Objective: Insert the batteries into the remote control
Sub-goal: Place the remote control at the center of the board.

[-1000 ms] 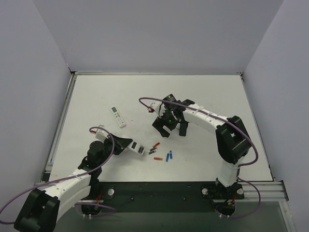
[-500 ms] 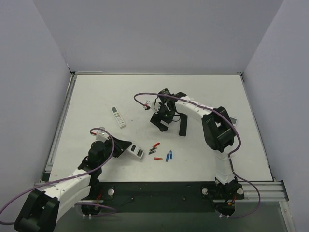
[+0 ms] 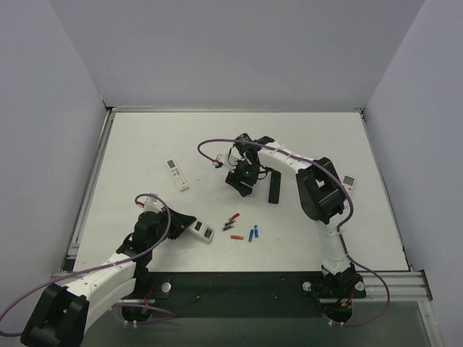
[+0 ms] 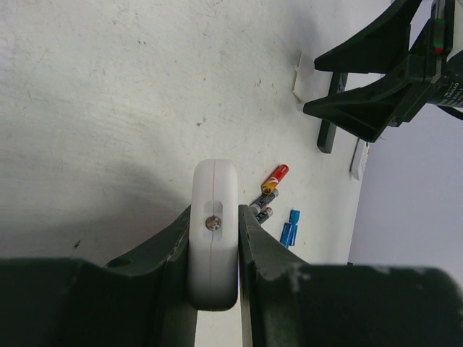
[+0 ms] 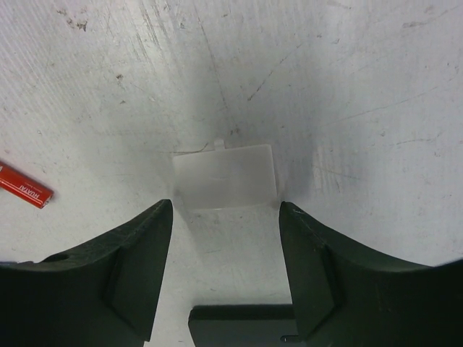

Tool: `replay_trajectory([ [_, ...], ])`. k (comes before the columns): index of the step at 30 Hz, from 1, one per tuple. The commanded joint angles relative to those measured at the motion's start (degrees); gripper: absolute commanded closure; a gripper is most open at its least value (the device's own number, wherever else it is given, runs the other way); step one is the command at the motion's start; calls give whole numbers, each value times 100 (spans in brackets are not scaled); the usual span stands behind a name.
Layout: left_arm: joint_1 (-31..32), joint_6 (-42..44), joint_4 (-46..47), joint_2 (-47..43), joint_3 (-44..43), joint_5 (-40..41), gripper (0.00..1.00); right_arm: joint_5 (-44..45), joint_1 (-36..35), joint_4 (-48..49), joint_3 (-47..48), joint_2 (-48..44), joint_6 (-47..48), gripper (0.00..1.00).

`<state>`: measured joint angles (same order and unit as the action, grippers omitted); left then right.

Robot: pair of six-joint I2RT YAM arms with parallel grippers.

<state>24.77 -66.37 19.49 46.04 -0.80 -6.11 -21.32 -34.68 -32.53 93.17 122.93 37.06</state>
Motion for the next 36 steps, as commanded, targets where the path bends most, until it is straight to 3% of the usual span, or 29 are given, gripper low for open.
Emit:
replay_trajectory([
  [1,-17,1,-321,28,-17,119,100,-13,-118,-403,255,196,144,44],
  [8,-17,27,-981,-113,-157,242,100,269,-276,-394,299,345,170,44],
  [15,-17,54,-1834,-350,-359,453,97,620,-399,-412,176,319,161,61],
  [19,-17,-8,-2351,-455,-430,549,75,691,-408,-403,44,205,74,69],
  [22,-17,-104,-2641,-534,-474,558,55,726,-400,-394,-52,117,-32,72],
  [23,-17,-165,-2739,-561,-500,567,43,743,-391,-394,-70,91,-76,73],
  [27,-17,-236,-3248,-702,-693,822,17,770,-365,-403,-114,55,-347,76],
  [36,-25,-517,-4619,-869,-1369,1226,11,770,-303,-341,-325,-191,-1112,84],
])
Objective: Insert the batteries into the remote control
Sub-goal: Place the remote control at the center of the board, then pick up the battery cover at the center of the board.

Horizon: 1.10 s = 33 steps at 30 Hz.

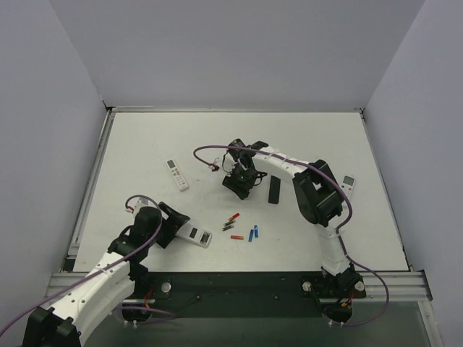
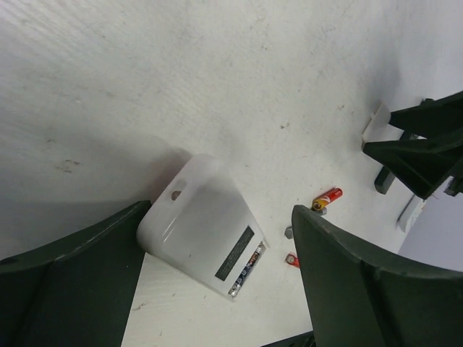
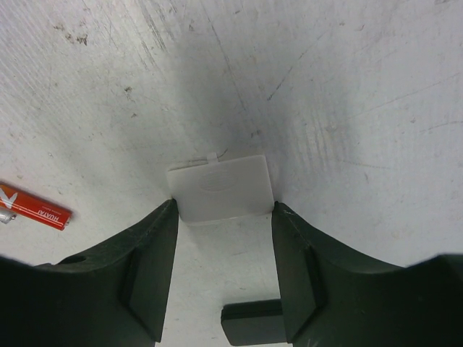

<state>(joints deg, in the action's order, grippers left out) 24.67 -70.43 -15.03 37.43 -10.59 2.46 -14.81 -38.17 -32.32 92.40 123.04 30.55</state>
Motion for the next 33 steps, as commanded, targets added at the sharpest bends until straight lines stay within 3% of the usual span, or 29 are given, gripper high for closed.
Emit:
replay_trajectory([
  [1,-14,-128,-1509,10,-470,482,10,101,38,-363,-258,-254,-575,84],
  [4,-14,-164,-2257,27,-847,808,9,-66,47,-354,-371,-377,-865,76],
  [8,-14,20,-2804,-51,-1296,1142,8,-58,29,-319,-512,-457,-884,52],
  [18,-14,1356,-2252,-166,-1797,1012,9,241,12,-302,-504,-378,29,48],
  [20,-14,1602,-2137,-122,-1832,906,9,285,3,-310,-495,-378,153,40],
  [26,-23,1963,-1785,106,-1806,519,9,110,20,-311,-495,-369,478,33],
  [28,-23,2007,-1741,150,-1789,475,9,75,20,-319,-469,-343,496,34],
  [33,-23,2069,-1671,291,-1754,405,9,-101,3,-381,-512,-377,558,51],
])
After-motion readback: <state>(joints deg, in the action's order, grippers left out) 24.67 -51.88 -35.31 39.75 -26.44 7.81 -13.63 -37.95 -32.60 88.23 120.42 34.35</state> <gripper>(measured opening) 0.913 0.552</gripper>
